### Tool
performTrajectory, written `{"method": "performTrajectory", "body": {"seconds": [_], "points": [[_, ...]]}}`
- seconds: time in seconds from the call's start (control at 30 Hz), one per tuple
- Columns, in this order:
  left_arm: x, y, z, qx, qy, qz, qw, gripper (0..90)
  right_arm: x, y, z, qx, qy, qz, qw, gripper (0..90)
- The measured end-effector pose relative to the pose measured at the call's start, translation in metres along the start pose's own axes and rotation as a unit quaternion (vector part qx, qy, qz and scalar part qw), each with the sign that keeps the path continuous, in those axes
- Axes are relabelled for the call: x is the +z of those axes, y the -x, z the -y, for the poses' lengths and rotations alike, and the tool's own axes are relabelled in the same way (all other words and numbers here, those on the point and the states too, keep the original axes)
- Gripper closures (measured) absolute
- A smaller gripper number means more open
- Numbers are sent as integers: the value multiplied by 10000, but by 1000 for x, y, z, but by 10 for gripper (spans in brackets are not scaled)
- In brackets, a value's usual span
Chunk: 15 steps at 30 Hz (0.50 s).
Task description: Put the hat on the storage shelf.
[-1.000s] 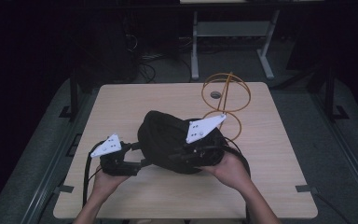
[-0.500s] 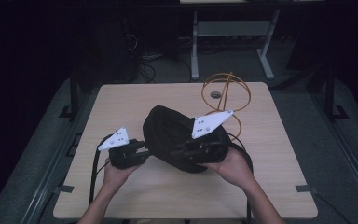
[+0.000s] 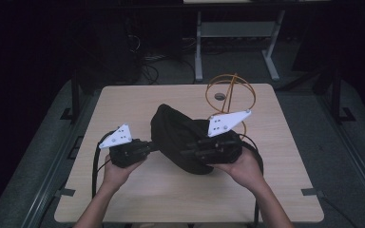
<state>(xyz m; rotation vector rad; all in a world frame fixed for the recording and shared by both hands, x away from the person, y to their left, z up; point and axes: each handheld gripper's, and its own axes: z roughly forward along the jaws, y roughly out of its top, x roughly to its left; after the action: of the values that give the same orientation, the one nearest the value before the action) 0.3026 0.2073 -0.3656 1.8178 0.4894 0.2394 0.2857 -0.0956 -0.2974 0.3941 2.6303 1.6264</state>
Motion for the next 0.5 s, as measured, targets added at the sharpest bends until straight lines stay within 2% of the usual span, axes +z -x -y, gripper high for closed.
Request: {"method": "performTrajectory", "body": {"seconds": [0.27, 0.37, 0.5], "points": [[-6, 1, -12, -49, -37, -100, 9999, 878, -10, 9, 9, 259, 202, 42, 9995, 738], [-7, 2, -20, 100, -185, -169, 9996, 880, -10, 11, 13, 326, 227, 29, 9992, 730], [-12, 2, -33, 156, -121, -234, 9995, 882, -13, 13, 15, 379, 312, 42, 9988, 714]]}}
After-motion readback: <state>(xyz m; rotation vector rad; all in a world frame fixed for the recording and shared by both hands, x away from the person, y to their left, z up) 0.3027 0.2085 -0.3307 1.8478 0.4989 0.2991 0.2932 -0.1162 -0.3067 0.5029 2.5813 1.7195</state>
